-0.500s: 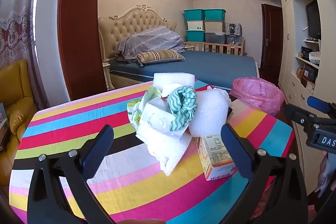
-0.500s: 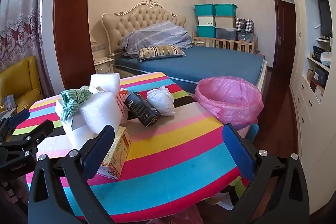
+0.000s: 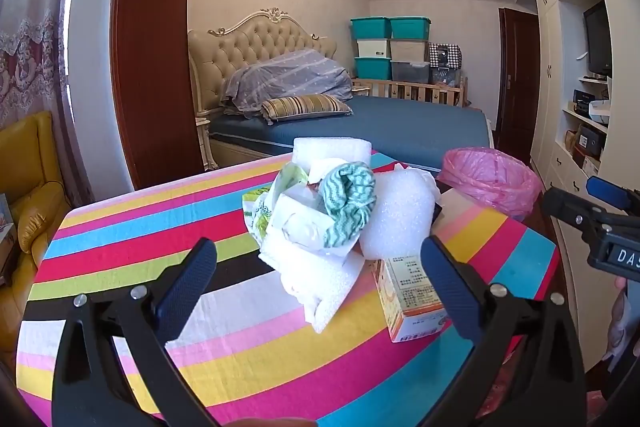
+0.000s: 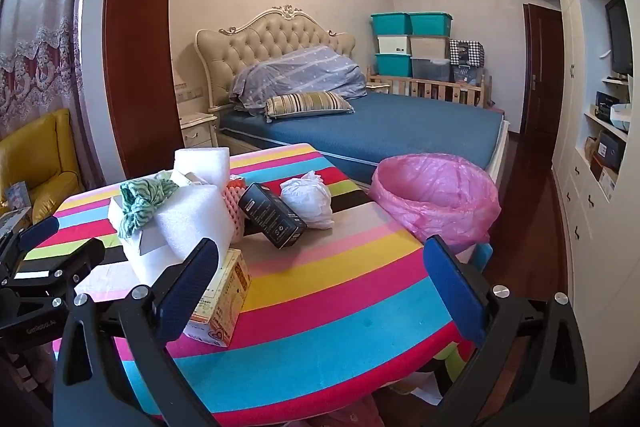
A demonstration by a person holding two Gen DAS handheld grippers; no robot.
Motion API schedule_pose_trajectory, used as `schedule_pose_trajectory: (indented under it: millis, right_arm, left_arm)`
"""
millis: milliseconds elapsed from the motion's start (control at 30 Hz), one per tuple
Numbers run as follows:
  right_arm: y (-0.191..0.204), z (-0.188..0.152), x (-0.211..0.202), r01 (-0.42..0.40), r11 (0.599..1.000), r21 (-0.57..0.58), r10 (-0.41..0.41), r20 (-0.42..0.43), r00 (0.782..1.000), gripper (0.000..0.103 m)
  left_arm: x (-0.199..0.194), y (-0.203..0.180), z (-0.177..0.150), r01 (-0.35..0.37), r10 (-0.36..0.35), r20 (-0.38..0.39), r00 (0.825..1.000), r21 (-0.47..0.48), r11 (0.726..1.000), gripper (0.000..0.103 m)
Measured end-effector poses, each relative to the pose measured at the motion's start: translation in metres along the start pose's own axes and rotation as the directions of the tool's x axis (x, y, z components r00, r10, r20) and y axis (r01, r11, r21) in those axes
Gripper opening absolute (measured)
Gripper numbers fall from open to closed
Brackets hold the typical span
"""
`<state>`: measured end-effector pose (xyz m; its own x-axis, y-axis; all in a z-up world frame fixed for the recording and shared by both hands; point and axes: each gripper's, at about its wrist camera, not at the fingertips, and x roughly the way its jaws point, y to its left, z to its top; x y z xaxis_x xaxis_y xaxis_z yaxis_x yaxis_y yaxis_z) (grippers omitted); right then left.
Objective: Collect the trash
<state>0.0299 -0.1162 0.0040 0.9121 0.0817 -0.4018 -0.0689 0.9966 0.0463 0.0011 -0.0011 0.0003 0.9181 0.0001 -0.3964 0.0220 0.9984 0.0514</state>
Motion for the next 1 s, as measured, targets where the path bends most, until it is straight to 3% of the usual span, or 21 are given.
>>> schedule_pose_trajectory:
  millis: [1000]
  right_arm:
    - [-0.0009, -0.0001, 0.0056, -0.010, 1.000, 0.010, 0.010, -0.016, 1.000, 0.096]
  left_arm:
    - [-0.0050, -0.0025, -0.0013, 0.008, -0.008, -0.004, 1.000, -0.003, 1.000, 0.099]
